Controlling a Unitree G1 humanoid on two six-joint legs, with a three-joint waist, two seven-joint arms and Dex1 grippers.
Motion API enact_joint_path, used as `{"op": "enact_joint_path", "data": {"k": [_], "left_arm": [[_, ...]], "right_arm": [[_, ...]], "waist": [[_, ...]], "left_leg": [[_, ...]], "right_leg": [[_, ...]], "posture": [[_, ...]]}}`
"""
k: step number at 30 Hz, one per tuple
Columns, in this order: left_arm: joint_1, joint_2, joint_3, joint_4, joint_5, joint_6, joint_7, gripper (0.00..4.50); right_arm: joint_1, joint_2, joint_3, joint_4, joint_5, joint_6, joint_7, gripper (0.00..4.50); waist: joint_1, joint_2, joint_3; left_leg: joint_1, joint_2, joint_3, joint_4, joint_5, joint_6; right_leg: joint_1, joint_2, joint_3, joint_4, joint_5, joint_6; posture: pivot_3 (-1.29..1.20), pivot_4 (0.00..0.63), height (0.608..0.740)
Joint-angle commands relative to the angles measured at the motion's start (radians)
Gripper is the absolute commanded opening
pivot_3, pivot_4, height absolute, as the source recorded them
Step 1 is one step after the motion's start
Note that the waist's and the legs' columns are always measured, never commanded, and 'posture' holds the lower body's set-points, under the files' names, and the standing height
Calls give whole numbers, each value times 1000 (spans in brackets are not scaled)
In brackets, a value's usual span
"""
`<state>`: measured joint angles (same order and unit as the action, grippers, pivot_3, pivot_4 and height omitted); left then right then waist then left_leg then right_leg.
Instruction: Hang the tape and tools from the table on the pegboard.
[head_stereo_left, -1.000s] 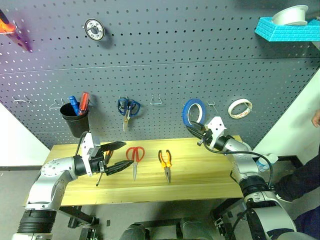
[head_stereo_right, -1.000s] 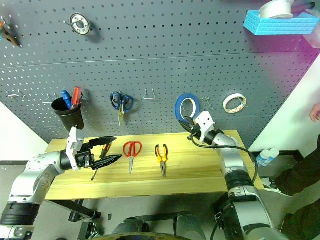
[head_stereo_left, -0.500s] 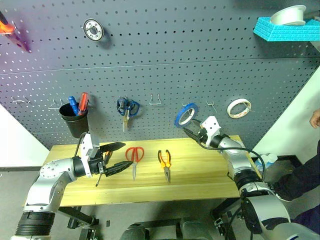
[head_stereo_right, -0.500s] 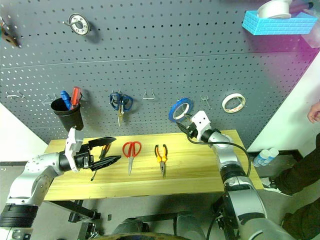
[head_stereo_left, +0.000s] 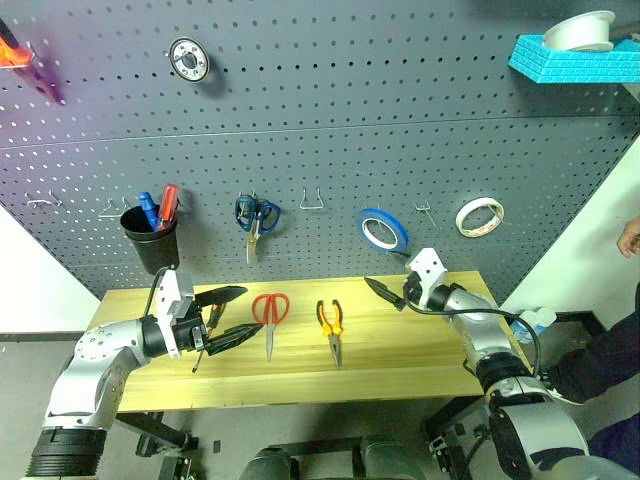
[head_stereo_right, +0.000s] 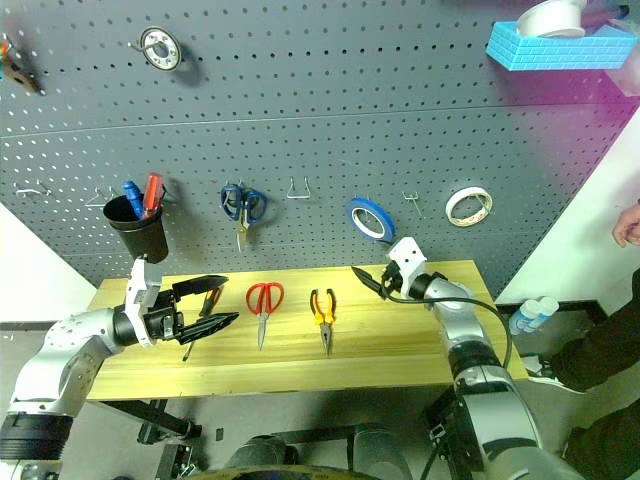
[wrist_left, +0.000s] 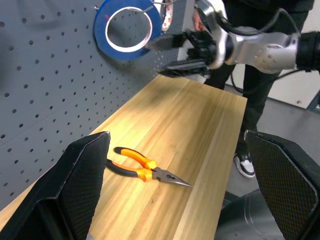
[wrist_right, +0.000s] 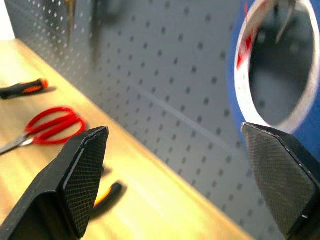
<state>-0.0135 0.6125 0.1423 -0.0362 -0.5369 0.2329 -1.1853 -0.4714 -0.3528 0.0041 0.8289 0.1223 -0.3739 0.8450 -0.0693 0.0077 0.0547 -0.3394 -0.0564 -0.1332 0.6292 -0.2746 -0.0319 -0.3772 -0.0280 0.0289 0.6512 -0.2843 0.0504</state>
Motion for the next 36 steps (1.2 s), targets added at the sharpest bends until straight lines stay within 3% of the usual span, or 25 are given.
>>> {"op": "enact_joint_path", "data": {"k": [1, 14, 25, 28, 36], "left_arm": [[13, 20, 48, -39, -29, -4, 5, 4500], [130, 40, 126, -92, -58, -5, 34, 4500], [168, 28, 132, -81, -52, -36, 23, 4500], [182, 23, 132, -82, -53, -44, 22, 4500], [226, 29, 154, -88, -60, -60, 8, 4500]], "right_arm": [[19, -19, -29, -107, 54, 67, 36, 4458], [79, 92, 52, -342, 42, 437, -78, 4458], [20, 227, 110, -330, -32, 701, -302, 4458], [31, 235, 154, -354, -77, 690, -323, 4458], [4, 306, 130, -394, -71, 957, -468, 4458]], "waist": [[-1, 0, 0], [13, 0, 0], [41, 1, 2], [49, 2, 3], [56, 2, 11]], "left_leg": [[0, 0, 0, 0, 0, 0], [0, 1, 0, 0, 0, 0], [-1, 0, 0, -1, 0, 0], [-1, 0, 0, -1, 0, 0], [-3, 1, 0, -3, 0, 0]], "right_leg": [[0, 0, 0, 0, 0, 0], [-1, 0, 0, 1, -1, -1], [-2, 0, 0, 0, -3, -3], [-3, 0, 1, 0, -3, -3], [-6, 0, 1, 1, -3, -3]], "posture": [[-51, 0, 740], [-3, 6, 740], [22, 29, 740], [25, 35, 740], [44, 54, 740]]}}
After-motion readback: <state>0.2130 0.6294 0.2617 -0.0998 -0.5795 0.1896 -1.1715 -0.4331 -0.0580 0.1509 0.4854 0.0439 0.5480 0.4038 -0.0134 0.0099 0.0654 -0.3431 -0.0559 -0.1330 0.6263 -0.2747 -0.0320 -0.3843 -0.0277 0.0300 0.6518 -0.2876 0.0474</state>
